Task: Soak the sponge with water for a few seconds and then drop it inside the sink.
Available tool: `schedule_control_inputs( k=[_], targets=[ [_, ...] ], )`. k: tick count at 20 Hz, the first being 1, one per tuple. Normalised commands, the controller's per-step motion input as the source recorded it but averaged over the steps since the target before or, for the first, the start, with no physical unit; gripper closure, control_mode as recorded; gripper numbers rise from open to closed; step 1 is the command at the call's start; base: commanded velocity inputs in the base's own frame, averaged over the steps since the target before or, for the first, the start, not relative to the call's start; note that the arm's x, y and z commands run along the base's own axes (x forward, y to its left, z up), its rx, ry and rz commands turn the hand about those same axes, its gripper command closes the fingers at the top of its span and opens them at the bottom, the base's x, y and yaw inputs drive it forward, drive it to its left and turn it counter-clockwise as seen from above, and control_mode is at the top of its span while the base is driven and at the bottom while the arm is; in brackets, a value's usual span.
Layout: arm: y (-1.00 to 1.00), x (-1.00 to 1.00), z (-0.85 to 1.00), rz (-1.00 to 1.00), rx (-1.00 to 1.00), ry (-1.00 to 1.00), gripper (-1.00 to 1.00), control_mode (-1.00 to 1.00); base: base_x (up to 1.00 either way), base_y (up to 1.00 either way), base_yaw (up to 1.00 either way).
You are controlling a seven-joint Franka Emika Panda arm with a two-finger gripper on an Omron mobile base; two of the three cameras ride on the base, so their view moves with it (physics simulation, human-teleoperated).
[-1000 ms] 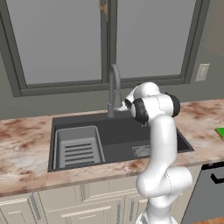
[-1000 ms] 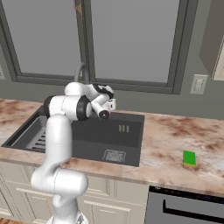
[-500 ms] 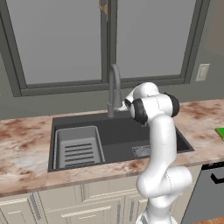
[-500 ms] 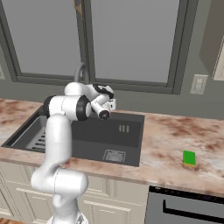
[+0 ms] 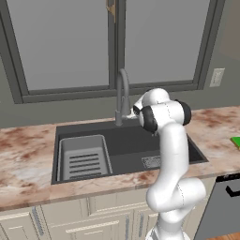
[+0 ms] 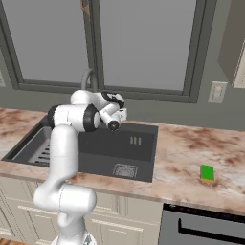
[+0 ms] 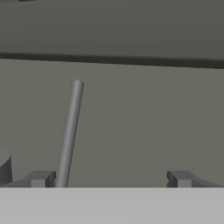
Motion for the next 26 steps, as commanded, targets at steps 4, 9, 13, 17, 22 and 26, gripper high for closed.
schedule_control_inputs(
  k=[4,9,13,17,22,26],
  targets=[
    [-0.50,0.00,-0.11,-0.07,0.00,0.00,-1.00,-1.00,0.00,0.00,0.00],
    [-0.55,0.00,-0.10,-0.06,0.01,0.00,-1.00,-1.00,0.00,0.00,0.00],
    [-0.61,0.00,-0.10,-0.05,0.01,0.00,-1.00,-1.00,0.00,0.00,0.00],
    [-0.66,0.00,-0.13,-0.05,0.02,0.00,-1.00,-1.00,0.00,0.00,0.00],
    [-0.66,0.00,-0.11,-0.03,0.02,0.00,-1.00,-1.00,0.00,0.00,0.00],
    [-0.71,0.00,-0.10,-0.03,0.03,0.00,-1.00,-1.00,0.00,0.00,0.00]
  ],
)
